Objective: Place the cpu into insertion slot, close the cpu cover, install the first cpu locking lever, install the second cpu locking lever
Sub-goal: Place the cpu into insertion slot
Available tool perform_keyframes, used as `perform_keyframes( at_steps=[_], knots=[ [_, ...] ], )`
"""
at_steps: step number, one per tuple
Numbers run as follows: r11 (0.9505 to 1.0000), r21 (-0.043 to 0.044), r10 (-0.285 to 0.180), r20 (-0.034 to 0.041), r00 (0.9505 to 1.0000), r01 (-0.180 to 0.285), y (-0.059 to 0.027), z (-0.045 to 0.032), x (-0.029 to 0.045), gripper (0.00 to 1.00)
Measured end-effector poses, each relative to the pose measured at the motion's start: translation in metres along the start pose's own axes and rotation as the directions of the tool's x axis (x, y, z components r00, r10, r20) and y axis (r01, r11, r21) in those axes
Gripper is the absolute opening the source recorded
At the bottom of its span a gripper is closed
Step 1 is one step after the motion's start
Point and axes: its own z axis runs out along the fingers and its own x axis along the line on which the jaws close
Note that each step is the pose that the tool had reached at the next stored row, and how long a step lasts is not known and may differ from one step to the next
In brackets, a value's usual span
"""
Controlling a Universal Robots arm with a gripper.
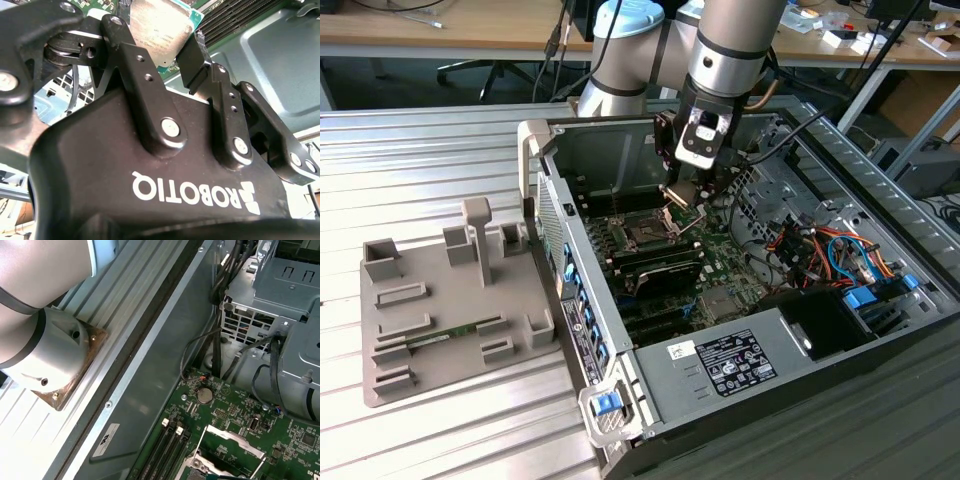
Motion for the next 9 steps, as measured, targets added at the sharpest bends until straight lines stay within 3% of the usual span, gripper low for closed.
perform_keyframes(
  at_steps=[9],
  knots=[
    [1.0, 0.0002, 0.008, 0.0005, 1.0, -0.008, 0.0, 0.0005, 0.0, 0.54]
  ],
)
